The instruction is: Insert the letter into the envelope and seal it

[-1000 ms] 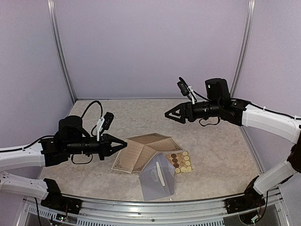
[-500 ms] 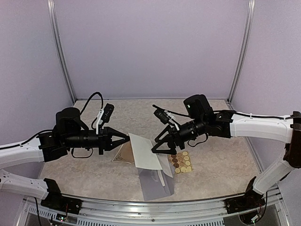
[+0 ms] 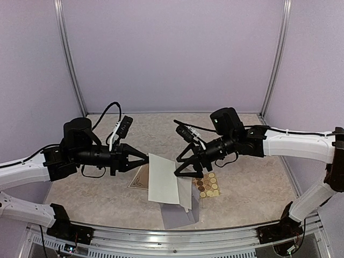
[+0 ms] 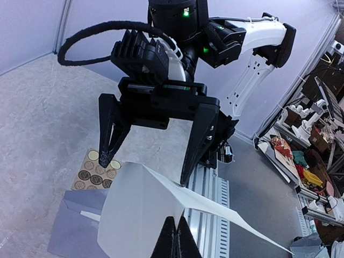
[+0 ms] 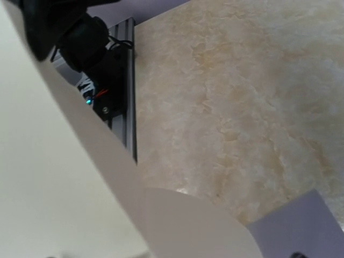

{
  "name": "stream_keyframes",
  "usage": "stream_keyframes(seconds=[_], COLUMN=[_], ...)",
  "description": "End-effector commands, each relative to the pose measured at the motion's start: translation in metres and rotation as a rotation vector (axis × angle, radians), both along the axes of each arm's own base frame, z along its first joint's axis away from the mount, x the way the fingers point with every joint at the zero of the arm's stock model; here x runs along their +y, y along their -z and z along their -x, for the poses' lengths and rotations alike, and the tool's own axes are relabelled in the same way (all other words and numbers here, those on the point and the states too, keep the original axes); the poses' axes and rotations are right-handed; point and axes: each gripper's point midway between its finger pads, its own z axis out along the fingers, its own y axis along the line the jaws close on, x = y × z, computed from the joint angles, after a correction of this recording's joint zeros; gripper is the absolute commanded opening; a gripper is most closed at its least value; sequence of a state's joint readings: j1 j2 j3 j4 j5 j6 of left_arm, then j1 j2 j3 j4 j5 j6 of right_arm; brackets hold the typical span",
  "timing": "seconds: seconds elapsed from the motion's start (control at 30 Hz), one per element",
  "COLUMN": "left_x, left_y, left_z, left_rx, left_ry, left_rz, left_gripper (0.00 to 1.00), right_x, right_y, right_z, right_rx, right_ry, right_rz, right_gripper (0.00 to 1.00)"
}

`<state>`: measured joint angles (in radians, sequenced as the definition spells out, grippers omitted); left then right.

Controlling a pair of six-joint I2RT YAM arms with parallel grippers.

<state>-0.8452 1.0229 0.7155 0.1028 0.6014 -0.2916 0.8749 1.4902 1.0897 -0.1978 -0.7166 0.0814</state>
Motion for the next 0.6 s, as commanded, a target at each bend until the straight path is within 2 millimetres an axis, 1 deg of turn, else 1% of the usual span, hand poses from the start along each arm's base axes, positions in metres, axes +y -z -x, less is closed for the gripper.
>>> stream_keyframes(seconds=[0.0, 0.07, 0.13, 0.23, 0.3, 0.33, 0.4, 0.5, 0.57], left_x=[-0.002, -0.002, -0.002, -0.002, -0.001, -0.001, 0.0, 0.0, 0.0], left_y=[-0.016, -0.016, -0.018, -0.021, -0.023, -0.024, -0.027, -0.03, -0.031], left_z=[0.012, 0.012, 0.013, 0.014, 0.014, 0.014, 0.014, 0.015, 0.016], left_rx=[0.004, 0.003, 0.001, -0.005, -0.012, -0.015, -0.023, -0.027, -0.025], left_ry=[0.062, 0.064, 0.068, 0.07, 0.069, 0.068, 0.065, 0.072, 0.077], left_rz=[0.016, 0.016, 0.021, 0.03, 0.036, 0.038, 0.046, 0.058, 0.059], left_gripper=[0.0, 0.0, 0.0, 0.0, 0.0, 0.0, 0.0, 0.0, 0.0], right_x=[0.003, 0.004, 0.005, 0.004, 0.003, 0.002, 0.001, 0.0, 0.001], right_y=[-0.018, -0.019, -0.021, -0.021, -0.02, -0.02, -0.02, -0.016, -0.014], right_z=[0.011, 0.019, 0.025, 0.032, 0.036, 0.038, 0.043, 0.045, 0.045], right_rx=[-0.009, 0.02, 0.044, 0.069, 0.085, 0.093, 0.11, 0.126, 0.132], right_ry=[-0.079, -0.128, -0.166, -0.203, -0.222, -0.232, -0.255, -0.262, -0.263], right_rz=[-0.049, -0.062, -0.074, -0.083, -0.085, -0.087, -0.093, -0.087, -0.085], right_gripper=[0.9, 0.86, 0.79, 0.61, 0.51, 0.49, 0.48, 0.48, 0.46])
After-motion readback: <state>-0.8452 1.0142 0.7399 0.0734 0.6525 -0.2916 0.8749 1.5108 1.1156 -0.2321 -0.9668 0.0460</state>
